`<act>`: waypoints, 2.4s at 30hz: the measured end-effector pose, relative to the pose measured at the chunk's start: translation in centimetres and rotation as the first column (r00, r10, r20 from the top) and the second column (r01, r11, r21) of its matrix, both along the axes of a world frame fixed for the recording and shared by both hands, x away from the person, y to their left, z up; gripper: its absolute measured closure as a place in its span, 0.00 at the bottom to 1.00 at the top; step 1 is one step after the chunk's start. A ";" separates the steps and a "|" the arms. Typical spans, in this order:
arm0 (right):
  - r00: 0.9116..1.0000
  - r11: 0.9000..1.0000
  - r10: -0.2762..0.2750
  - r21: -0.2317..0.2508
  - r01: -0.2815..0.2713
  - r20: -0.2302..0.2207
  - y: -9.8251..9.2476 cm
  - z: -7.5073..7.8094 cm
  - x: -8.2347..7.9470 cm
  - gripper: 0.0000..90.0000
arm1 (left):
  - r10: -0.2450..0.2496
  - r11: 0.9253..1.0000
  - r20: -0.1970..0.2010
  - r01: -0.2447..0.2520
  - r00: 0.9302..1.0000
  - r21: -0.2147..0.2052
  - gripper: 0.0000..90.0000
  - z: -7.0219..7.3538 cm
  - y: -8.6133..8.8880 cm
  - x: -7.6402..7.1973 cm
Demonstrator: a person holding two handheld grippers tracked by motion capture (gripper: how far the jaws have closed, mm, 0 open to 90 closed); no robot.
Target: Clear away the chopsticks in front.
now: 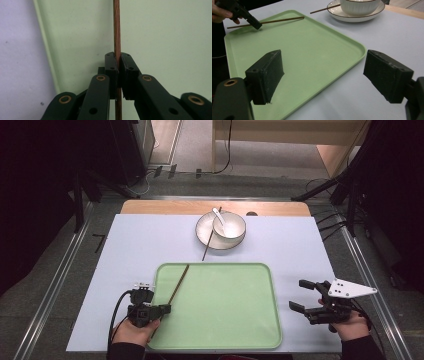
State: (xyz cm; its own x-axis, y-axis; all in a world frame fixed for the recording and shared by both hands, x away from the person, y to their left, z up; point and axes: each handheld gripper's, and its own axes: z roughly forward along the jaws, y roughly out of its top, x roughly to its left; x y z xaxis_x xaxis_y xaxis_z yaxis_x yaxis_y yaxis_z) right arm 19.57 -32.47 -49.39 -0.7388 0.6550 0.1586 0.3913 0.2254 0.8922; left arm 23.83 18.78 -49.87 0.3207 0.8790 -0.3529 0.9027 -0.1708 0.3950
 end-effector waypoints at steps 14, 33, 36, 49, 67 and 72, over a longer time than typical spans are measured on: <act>1.000 1.000 0.005 -0.004 -0.005 0.001 0.1 0.0 0.0 0.18 | 0.001 1.000 -0.003 -0.001 1.000 -0.008 0.83 -0.2 0.3 0.3; 1.000 1.000 -0.004 -0.009 0.004 -0.005 0.1 -0.1 0.0 0.18 | -0.171 0.978 0.181 0.190 0.969 -0.091 0.43 3.5 -1.2 5.9; 1.000 1.000 -0.003 -0.007 0.003 -0.004 0.0 -0.1 0.1 0.18 | -0.190 0.974 0.189 0.210 0.963 -0.089 0.41 4.3 -1.8 7.5; 1.000 1.000 -0.002 -0.001 0.002 0.000 -0.1 -0.1 -0.1 0.18 | -0.251 0.964 0.203 0.264 0.947 -0.042 0.40 6.6 -5.3 13.4; 1.000 1.000 -0.008 0.006 0.008 0.001 -0.4 0.0 -0.4 0.18 | -0.300 0.954 0.203 0.299 0.932 0.038 0.41 5.6 -10.5 20.1; 1.000 1.000 -0.011 0.008 0.011 0.002 -0.4 0.0 -0.5 0.18 | -0.295 0.955 0.181 0.289 0.938 0.061 0.45 4.8 -11.6 21.7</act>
